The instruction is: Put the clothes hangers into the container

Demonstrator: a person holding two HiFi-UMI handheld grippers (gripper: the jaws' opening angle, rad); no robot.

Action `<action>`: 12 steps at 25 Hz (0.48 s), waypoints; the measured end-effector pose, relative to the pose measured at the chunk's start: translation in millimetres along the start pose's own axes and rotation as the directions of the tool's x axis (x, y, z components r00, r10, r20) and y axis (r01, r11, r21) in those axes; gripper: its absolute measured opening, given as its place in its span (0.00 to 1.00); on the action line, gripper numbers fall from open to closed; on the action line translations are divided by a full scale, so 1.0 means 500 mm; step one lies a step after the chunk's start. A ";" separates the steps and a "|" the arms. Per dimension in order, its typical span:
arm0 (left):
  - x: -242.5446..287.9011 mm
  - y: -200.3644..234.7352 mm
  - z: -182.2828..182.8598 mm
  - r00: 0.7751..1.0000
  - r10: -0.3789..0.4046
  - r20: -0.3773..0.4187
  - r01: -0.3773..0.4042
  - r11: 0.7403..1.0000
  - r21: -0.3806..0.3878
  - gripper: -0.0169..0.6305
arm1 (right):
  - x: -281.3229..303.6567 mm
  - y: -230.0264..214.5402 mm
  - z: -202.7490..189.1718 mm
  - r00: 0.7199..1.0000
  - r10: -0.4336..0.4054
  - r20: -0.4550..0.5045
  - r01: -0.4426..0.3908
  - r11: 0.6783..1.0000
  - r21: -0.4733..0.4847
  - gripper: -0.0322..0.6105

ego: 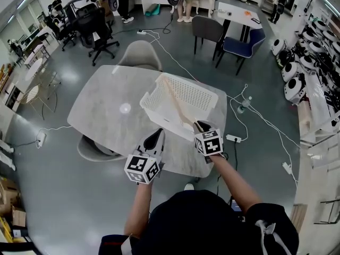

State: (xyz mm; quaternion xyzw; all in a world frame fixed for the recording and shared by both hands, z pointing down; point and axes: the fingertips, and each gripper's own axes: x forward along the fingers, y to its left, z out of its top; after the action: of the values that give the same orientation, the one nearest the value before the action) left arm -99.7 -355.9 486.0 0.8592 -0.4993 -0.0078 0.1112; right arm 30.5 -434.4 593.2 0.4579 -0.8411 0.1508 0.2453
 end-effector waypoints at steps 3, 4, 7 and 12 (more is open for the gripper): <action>-0.002 -0.003 0.000 1.000 0.000 -0.001 0.000 1.000 0.001 0.03 | -0.006 -0.002 0.013 0.999 0.005 0.034 -0.005 1.000 0.001 0.15; -0.002 -0.004 0.000 1.000 0.001 -0.001 -0.001 1.000 0.001 0.03 | -0.008 -0.002 0.018 0.999 0.008 0.042 -0.008 1.000 0.001 0.15; -0.004 -0.006 -0.001 1.000 0.003 -0.002 -0.003 1.000 0.001 0.03 | -0.012 0.000 0.021 0.998 0.016 0.054 -0.016 1.000 -0.002 0.15; -0.001 -0.007 -0.001 1.000 0.001 -0.004 -0.001 1.000 0.002 0.03 | -0.017 -0.003 0.030 0.996 0.018 0.083 -0.019 1.000 0.004 0.15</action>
State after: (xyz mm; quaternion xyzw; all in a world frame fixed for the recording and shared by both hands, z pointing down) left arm -97.1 -353.8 485.7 0.8590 -0.4996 -0.0058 0.1114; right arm 31.8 -436.5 575.9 0.4564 -0.8544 0.1357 0.2078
